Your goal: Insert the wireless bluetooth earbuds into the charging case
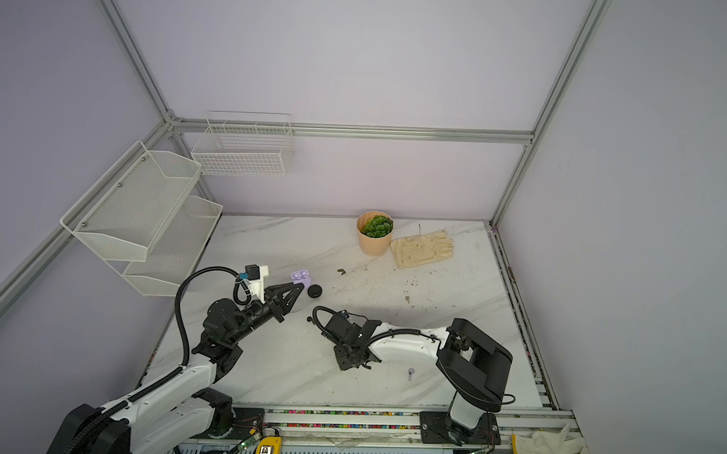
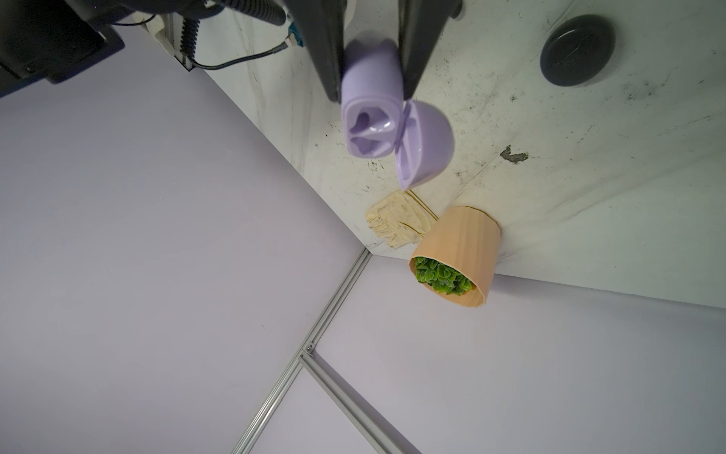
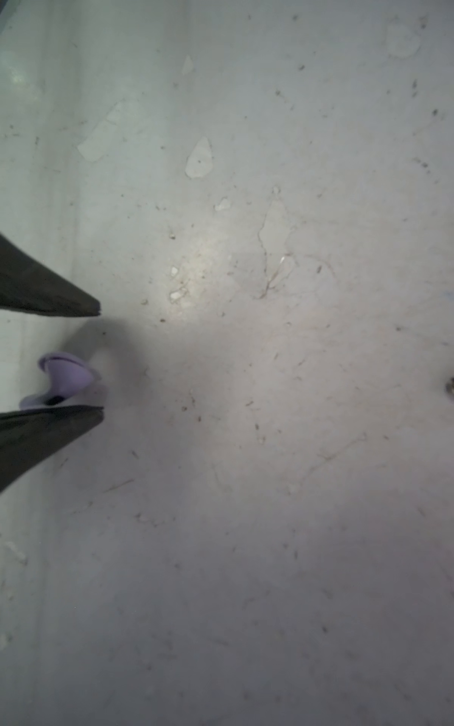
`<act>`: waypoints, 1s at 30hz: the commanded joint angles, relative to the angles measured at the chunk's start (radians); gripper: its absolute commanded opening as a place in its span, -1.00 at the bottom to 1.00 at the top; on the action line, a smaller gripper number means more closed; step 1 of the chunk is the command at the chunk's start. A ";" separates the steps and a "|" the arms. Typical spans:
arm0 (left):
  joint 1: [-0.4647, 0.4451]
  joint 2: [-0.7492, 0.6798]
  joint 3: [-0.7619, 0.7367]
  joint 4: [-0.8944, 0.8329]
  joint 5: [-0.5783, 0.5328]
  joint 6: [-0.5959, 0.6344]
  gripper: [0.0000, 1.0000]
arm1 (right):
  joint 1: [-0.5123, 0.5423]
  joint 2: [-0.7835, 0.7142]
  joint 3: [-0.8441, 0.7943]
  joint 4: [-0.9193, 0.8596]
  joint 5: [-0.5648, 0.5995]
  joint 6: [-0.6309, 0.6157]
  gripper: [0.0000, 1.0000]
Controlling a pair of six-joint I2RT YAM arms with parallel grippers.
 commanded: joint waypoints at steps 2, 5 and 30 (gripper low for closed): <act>0.003 -0.001 0.005 0.059 0.015 -0.009 -1.00 | 0.007 -0.004 0.060 -0.046 -0.017 0.013 -0.17; 0.003 0.000 0.005 0.061 0.015 -0.010 -1.00 | 0.006 -0.015 0.093 -0.090 -0.030 0.014 -0.17; -0.005 0.015 0.000 0.098 0.037 -0.050 -1.00 | -0.182 -0.069 0.067 -0.179 0.013 -0.270 -0.26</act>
